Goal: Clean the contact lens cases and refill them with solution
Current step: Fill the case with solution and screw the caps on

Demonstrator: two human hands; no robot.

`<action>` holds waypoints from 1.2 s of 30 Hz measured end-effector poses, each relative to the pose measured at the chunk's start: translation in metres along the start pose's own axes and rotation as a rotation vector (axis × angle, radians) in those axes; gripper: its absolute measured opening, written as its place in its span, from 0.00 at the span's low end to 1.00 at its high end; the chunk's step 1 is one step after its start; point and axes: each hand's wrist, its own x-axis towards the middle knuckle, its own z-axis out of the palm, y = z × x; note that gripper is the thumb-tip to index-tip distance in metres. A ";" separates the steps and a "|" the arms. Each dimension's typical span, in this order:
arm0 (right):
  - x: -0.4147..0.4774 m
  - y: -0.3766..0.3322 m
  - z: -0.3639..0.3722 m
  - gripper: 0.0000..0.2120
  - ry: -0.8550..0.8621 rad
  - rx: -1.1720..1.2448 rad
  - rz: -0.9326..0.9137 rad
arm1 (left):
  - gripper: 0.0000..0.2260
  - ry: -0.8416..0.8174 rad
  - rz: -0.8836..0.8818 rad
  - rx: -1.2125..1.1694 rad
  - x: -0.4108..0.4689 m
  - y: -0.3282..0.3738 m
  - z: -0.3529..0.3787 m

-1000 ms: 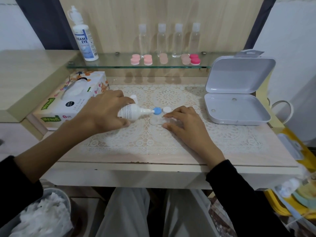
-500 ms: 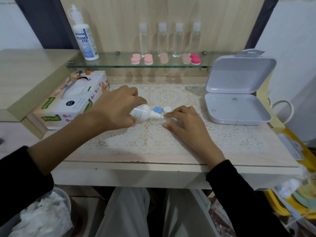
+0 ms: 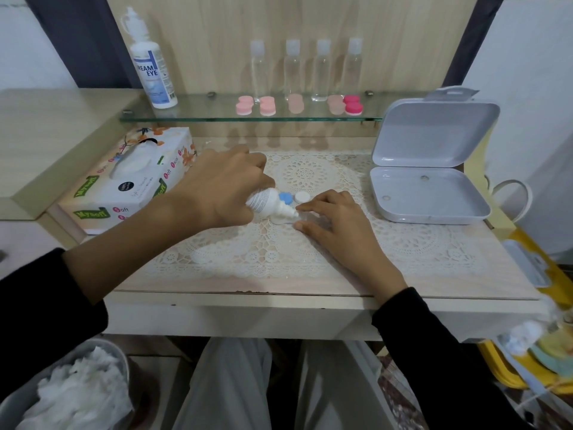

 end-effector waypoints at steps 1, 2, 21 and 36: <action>0.000 0.000 0.000 0.15 0.000 -0.003 0.000 | 0.18 0.005 0.003 0.006 0.000 0.000 -0.001; 0.000 0.000 0.000 0.15 -0.001 -0.005 -0.001 | 0.18 0.008 0.004 0.009 0.001 0.001 -0.002; 0.001 0.002 0.002 0.15 0.002 -0.009 -0.003 | 0.17 -0.007 -0.003 0.024 0.003 0.002 -0.003; 0.000 0.000 0.001 0.15 0.008 0.005 -0.007 | 0.20 0.020 -0.071 -0.095 -0.006 -0.003 0.014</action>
